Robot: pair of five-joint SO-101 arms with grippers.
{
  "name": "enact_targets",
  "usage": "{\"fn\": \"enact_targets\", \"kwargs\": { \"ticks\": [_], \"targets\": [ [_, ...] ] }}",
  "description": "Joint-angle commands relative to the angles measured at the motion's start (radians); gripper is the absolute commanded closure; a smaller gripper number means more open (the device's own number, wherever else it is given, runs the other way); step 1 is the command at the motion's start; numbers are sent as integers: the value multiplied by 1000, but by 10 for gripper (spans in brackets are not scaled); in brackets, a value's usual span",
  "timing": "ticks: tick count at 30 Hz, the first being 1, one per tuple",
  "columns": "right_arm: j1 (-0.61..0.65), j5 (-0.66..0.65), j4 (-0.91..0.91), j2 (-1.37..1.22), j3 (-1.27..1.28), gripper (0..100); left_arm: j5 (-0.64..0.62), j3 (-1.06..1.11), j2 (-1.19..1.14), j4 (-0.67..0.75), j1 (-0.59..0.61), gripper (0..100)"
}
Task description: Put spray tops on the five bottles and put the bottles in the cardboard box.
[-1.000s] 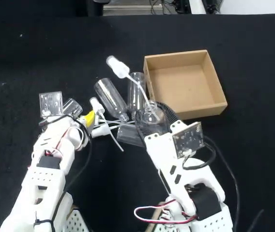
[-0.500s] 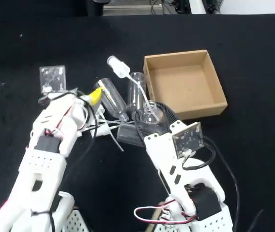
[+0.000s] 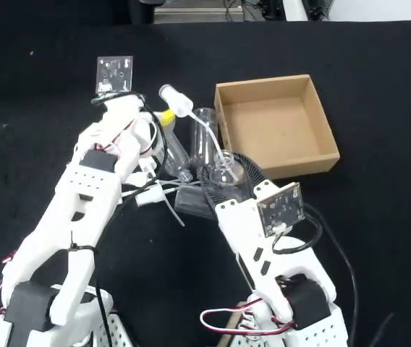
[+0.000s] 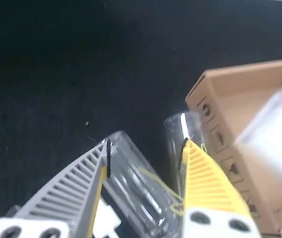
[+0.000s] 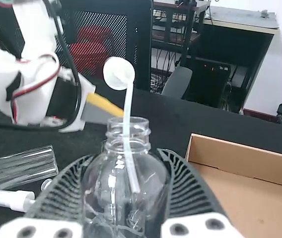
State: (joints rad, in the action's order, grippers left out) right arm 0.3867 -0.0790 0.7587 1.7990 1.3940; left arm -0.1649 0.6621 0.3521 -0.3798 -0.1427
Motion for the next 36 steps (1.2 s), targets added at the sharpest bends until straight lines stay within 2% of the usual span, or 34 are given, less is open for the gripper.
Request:
{"fn": "enact_targets", "kwargs": {
  "ticks": [1, 19, 25, 36],
  "targets": [
    [6, 6, -18, 101, -54, 986, -5, -97, 5, 23, -42, 762],
    [6, 6, -3, 101, -21, 986, -5, -214, 6, 14, -44, 762],
    [6, 6, -2, 101, -24, 986, -12, -217, 8, 2, 19, 764],
    [6, 6, 0, 101, -24, 986, -117, -476, 71, -423, 85, 761]
  ]
}}
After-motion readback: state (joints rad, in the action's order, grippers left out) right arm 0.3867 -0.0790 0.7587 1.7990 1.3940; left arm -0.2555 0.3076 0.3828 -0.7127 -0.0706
